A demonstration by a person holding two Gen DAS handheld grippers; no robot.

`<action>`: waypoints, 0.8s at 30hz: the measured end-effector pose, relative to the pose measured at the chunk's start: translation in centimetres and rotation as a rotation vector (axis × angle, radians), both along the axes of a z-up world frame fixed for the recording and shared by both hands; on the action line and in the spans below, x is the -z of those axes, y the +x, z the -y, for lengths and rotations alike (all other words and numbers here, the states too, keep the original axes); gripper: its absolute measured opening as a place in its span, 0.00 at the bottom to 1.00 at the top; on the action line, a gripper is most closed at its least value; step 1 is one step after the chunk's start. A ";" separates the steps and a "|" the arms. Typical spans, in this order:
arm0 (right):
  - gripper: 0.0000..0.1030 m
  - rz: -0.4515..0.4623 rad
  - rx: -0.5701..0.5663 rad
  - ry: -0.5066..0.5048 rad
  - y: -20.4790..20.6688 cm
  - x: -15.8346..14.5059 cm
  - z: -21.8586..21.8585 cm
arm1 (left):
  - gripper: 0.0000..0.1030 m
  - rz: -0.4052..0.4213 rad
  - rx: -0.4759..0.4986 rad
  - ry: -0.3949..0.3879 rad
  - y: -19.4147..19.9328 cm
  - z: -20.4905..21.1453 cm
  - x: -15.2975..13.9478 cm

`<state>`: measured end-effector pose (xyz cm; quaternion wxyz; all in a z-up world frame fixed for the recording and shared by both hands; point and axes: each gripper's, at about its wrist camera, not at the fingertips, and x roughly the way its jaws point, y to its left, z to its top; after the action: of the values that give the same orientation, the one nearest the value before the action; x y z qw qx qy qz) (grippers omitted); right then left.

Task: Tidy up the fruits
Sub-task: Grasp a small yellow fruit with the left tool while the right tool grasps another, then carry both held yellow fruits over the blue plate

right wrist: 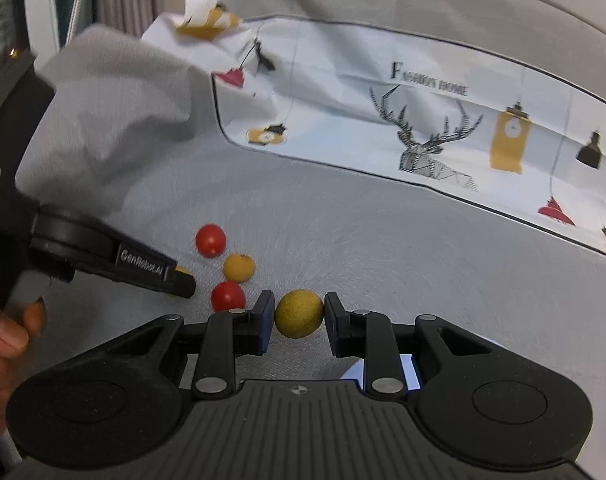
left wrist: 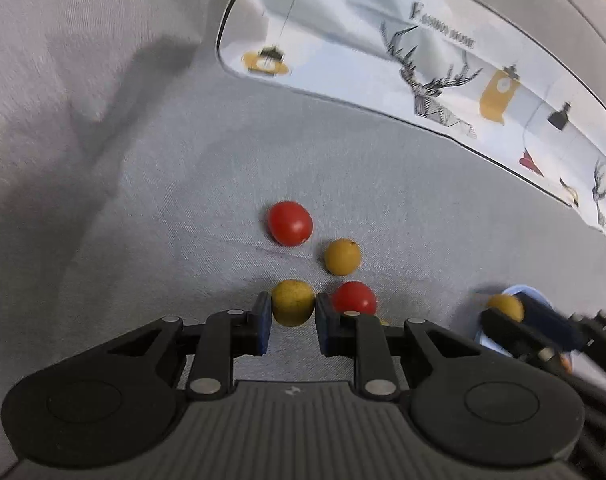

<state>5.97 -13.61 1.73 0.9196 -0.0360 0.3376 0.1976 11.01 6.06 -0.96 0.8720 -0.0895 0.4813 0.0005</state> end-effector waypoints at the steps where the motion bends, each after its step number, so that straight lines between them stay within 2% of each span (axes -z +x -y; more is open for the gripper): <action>1: 0.27 0.010 0.012 0.011 -0.4 -0.3 0.3 | 0.24 0.023 0.015 0.029 -0.6 0.2 -0.6; 7: 0.27 0.066 0.108 0.085 -3.7 -2.8 3.9 | 0.24 0.170 0.149 0.151 -5.1 2.6 -4.5; 10: 0.27 0.108 0.169 0.129 -5.1 -4.0 6.1 | 0.25 0.252 0.214 0.170 -7.0 4.1 -6.1; 13: 0.27 0.121 0.214 0.149 -5.6 -4.4 7.7 | 0.25 0.306 0.255 0.169 -7.9 5.1 -6.2; 16: 0.27 0.124 0.230 0.120 -5.5 -4.2 8.6 | 0.25 0.290 0.242 0.148 -7.2 5.6 -5.6; 21: 0.27 0.111 0.266 0.102 -4.5 -3.9 10.2 | 0.25 0.194 0.218 0.148 -5.1 5.9 -3.7; 24: 0.27 0.111 0.282 0.089 -4.2 -3.9 10.8 | 0.25 0.190 0.225 0.148 -5.0 5.7 -3.5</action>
<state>1.76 -24.38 5.67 0.9562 0.0415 0.2787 0.0791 6.01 0.35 2.53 0.9123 0.0297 0.4023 -0.0705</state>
